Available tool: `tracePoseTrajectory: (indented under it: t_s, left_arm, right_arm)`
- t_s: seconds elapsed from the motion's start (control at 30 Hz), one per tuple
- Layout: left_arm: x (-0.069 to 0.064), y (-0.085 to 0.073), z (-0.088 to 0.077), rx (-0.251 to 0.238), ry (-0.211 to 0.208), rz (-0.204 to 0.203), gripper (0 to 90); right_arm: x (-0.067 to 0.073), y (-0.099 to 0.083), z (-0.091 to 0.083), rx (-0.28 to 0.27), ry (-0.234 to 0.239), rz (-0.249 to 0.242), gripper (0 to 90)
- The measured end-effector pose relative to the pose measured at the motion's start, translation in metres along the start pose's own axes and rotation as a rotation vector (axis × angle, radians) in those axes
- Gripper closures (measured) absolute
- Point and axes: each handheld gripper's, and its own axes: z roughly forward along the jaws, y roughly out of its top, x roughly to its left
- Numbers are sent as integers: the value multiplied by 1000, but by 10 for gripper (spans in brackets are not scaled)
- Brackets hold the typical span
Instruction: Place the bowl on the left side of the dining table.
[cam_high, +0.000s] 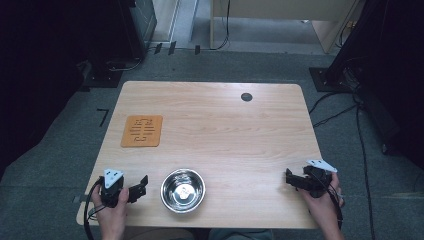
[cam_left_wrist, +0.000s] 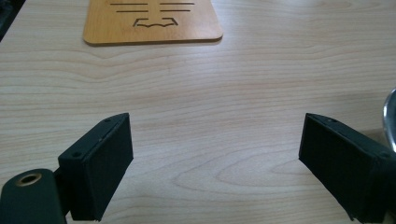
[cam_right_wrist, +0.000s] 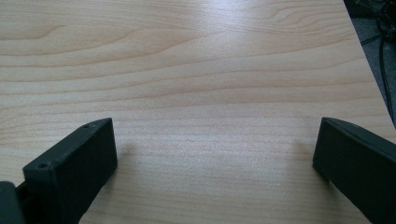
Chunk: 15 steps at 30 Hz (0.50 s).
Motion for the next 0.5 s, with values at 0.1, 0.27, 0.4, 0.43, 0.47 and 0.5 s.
tracePoseTrajectory:
  t_s: [0.1, 0.27, 0.4, 0.43, 0.47, 0.5]
  left_arm:
    - [-3, 1, -1, -2, -2, 10, 97]
    - [-8, 2, -2, -8, -21, 11, 97]
    - [-13, 3, -3, -11, -33, 13, 97]
    - [-14, 3, -3, -12, -37, 12, 97]
    - [-15, 3, -3, -12, -40, 14, 97]
    - [-16, 3, -4, -13, -43, 12, 98]
  right_arm:
    - [0, 0, 0, 0, 0, 0, 0]
    - [0, 0, 0, 0, 0, 0, 0]
    - [0, 0, 0, 0, 0, 0, 0]
    - [0, 0, 0, 0, 0, 0, 0]
    - [0, 0, 0, 0, 0, 0, 0]
    - [0, 0, 0, 0, 0, 0, 0]
